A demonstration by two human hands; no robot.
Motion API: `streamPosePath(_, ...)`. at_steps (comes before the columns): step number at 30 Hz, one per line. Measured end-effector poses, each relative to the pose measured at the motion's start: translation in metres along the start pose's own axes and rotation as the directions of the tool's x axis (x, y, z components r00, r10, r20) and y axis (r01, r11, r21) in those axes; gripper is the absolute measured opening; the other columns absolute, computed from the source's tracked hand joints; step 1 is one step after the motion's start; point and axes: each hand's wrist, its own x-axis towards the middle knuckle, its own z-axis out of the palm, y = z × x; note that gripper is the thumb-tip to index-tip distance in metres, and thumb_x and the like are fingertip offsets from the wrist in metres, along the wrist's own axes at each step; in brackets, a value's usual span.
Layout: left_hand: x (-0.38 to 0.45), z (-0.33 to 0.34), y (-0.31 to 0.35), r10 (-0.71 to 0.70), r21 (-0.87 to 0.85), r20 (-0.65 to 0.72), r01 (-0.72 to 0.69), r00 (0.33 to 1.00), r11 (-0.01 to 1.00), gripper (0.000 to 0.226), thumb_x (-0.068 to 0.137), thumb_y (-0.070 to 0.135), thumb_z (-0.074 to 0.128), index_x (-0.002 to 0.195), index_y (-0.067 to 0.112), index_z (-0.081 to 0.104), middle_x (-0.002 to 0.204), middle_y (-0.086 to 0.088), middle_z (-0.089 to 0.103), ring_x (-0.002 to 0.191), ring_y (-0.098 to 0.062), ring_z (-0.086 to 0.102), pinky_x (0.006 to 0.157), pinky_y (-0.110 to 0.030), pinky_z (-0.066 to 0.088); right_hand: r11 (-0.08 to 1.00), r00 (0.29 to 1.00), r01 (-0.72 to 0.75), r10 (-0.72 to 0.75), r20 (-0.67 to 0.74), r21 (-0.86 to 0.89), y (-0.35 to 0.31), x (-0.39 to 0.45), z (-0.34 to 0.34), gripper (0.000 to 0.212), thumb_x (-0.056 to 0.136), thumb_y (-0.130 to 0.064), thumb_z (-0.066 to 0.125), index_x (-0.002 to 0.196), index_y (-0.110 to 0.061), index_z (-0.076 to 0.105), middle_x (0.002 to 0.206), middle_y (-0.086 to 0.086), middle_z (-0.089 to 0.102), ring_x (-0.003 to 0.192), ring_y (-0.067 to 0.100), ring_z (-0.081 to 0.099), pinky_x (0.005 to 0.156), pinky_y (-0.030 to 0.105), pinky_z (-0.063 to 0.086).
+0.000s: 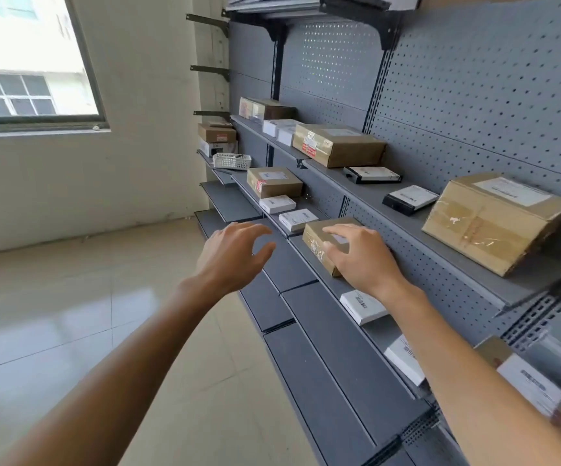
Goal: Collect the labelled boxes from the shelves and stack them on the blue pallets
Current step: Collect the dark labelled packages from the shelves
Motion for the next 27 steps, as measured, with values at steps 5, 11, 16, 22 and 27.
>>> streamPosePath(5,0.062,0.038,-0.020,0.047,-0.021,0.022,-0.047,0.999,0.999,0.039,0.099,0.046,0.056,0.131,0.027,0.063,0.136,0.005,0.064,0.128,-0.019,0.055,0.102,-0.044,0.048,0.997,0.994,-0.051,0.045,-0.103,-0.062,0.038,0.054,0.005,0.036,0.097,-0.029,0.056,0.131,-0.021,0.064,0.137,-0.001,0.061,0.130,0.017,0.049,0.110,0.037,0.040)
streamPosePath(11,0.164,0.072,-0.013,0.153,-0.038,0.036,-0.152,0.988,0.988,0.038,0.099,0.045,0.057,0.133,0.029,0.062,0.138,0.007,0.062,0.130,-0.019,0.052,0.102,-0.048,0.050,0.986,0.968,-0.135,0.110,-0.227,-0.099,0.089,0.120,-0.007,0.037,0.098,-0.026,0.056,0.133,-0.017,0.063,0.137,0.002,0.061,0.131,0.020,0.048,0.107,0.037,0.041)
streamPosePath(16,0.228,0.101,-0.003,0.233,-0.078,0.033,-0.230,0.972,0.970,0.039,0.099,0.043,0.056,0.134,0.026,0.062,0.138,0.005,0.062,0.130,-0.020,0.052,0.104,-0.048,0.047,0.967,0.953,-0.202,0.157,-0.261,-0.158,0.122,0.158,-0.011,0.039,0.099,-0.029,0.056,0.135,-0.017,0.061,0.139,0.002,0.060,0.133,0.022,0.046,0.110,0.037,0.037)
streamPosePath(22,0.289,0.145,0.013,0.301,-0.124,0.075,-0.290,0.951,0.949,0.040,0.098,0.045,0.055,0.135,0.027,0.060,0.137,0.003,0.062,0.128,-0.021,0.053,0.103,-0.052,0.047,0.919,0.923,-0.326,0.260,-0.283,-0.220,0.151,0.175,-0.014,0.040,0.098,-0.031,0.059,0.135,-0.018,0.061,0.138,0.001,0.060,0.131,0.025,0.047,0.108,0.042,0.041)
streamPosePath(27,0.334,0.184,0.024,0.353,-0.149,0.116,-0.335,0.929,0.930,0.045,0.098,0.045,0.057,0.140,0.029,0.055,0.146,0.002,0.054,0.136,-0.024,0.046,0.108,-0.052,0.043,0.850,0.886,-0.439,0.356,-0.298,-0.290,0.170,0.187,-0.006,0.048,0.096,-0.043,0.058,0.138,-0.019,0.058,0.141,0.001,0.057,0.133,0.025,0.044,0.105,0.041,0.041)
